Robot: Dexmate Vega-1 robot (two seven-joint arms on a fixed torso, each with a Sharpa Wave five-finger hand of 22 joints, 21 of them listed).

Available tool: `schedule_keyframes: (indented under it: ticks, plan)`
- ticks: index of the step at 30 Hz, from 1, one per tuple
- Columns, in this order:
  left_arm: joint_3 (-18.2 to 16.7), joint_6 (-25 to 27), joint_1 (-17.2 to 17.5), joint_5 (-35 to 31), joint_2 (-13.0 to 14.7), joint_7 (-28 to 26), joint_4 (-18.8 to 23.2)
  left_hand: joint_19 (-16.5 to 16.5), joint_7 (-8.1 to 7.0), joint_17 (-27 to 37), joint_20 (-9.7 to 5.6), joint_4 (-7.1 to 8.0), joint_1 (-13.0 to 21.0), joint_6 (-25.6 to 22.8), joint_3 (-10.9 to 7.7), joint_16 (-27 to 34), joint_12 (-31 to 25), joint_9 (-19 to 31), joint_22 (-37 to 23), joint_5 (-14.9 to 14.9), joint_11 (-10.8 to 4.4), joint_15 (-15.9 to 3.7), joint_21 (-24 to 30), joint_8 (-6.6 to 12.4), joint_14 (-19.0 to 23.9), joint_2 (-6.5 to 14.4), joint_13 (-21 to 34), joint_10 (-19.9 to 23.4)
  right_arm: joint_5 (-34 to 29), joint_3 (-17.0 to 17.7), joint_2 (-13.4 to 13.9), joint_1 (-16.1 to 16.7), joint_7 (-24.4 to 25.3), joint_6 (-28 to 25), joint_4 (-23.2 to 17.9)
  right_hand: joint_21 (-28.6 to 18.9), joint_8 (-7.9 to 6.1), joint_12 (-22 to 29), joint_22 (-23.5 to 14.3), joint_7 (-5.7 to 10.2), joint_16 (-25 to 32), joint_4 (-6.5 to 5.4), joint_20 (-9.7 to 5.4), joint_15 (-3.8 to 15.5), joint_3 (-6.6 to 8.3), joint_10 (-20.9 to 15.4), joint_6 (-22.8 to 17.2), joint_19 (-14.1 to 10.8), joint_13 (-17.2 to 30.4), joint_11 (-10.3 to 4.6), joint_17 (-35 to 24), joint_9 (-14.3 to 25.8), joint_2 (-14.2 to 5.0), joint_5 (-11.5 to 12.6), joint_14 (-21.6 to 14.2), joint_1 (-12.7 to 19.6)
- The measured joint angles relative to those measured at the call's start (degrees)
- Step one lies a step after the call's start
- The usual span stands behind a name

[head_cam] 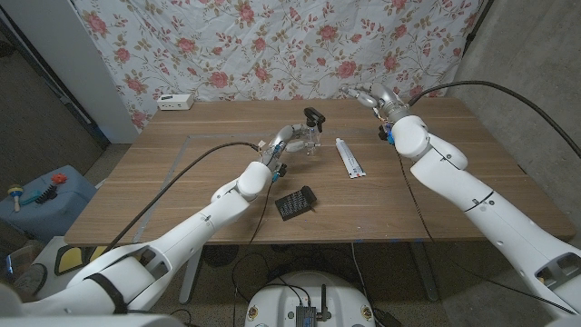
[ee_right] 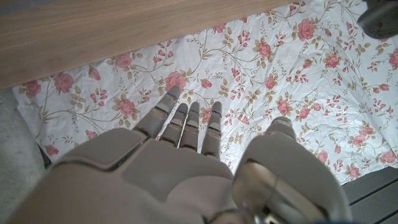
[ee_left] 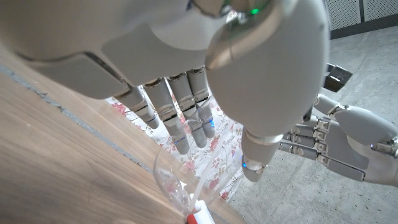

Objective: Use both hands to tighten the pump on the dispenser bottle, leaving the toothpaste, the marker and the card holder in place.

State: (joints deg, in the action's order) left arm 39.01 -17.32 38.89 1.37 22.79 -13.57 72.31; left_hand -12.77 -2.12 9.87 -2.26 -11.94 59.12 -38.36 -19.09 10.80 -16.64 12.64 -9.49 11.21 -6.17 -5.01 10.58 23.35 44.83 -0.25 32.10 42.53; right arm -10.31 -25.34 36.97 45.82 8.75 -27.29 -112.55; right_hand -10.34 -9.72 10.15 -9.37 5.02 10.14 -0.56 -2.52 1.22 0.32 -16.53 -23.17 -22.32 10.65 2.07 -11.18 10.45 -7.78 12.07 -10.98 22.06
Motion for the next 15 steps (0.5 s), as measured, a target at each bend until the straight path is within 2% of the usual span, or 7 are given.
schedule_keyframes:
  ticks: [5, 8, 11, 15]
  plan:
    - [-0.6, 0.5, 0.8, 0.3, 0.4, -0.6, 0.9, 0.0, 0.00, 0.0, 0.00, 0.00, 0.0, 0.0, 0.00, -0.2, 0.2, 0.0, 0.0, -0.1, 0.00, 0.00, 0.0, 0.00, 0.0, 0.0, -0.3, 0.0, 4.4, 0.9, 0.0, 0.9, 2.3, 4.2, 2.1, 0.0, 0.42, 0.0, 0.0, 0.06, 0.0, -0.22, -0.05, -0.03, -0.11, 0.8, 3.3, 0.8, -0.1, -0.06, 0.1, -0.1, 0.15, 0.1, 1.2, -0.6]
    - [-1.0, 0.7, 1.4, 0.5, 0.8, -0.9, 1.5, 0.0, 0.00, 0.0, 0.00, 0.00, 0.0, 0.0, 0.00, -0.2, 0.4, -0.1, 0.0, -0.1, -0.10, 0.00, 0.0, -0.01, 0.0, 0.0, -0.4, 0.1, 7.1, 1.3, -0.2, 1.4, 3.5, 7.5, 3.6, 0.0, 0.42, 0.0, 0.0, -0.21, 0.0, -0.49, 0.03, 0.40, 0.01, 1.5, 5.1, 1.2, -0.3, -0.75, 0.3, -0.1, 0.17, 0.1, 1.8, -1.2]
    - [-1.3, 1.0, 1.9, 0.6, 1.0, -1.3, 2.1, 0.0, 0.00, 0.0, 0.00, 0.00, 0.0, 0.0, 0.00, -0.2, 0.5, -0.1, 0.0, -0.1, -0.10, 0.04, 0.0, -0.06, 0.0, 0.0, -0.5, 0.1, 9.2, 1.7, -0.5, 1.8, 4.2, 10.1, 5.4, 0.0, 0.42, 0.0, 0.0, -0.85, 0.0, -0.72, 0.24, 0.52, -0.23, 1.8, 6.9, 1.7, -0.3, -1.05, 0.3, -0.1, 0.15, 0.1, 2.5, -1.6]
    - [-1.9, 1.6, 2.8, 0.8, 1.6, -1.8, 3.2, 0.0, 0.00, -0.3, 0.00, -0.24, 0.0, 0.0, -0.24, -0.4, 0.8, -0.1, 0.0, -0.1, -0.11, 0.10, 0.0, -0.19, -0.5, 0.0, -0.8, 0.1, 13.1, 2.1, -1.2, 2.3, 5.2, 16.2, 8.6, 0.0, 0.42, 0.0, 0.0, -1.97, 0.0, -1.13, 0.02, 0.94, -0.30, 2.8, 8.5, 2.1, -0.3, -1.00, 0.3, -0.1, 0.05, 0.1, 3.0, -2.4]
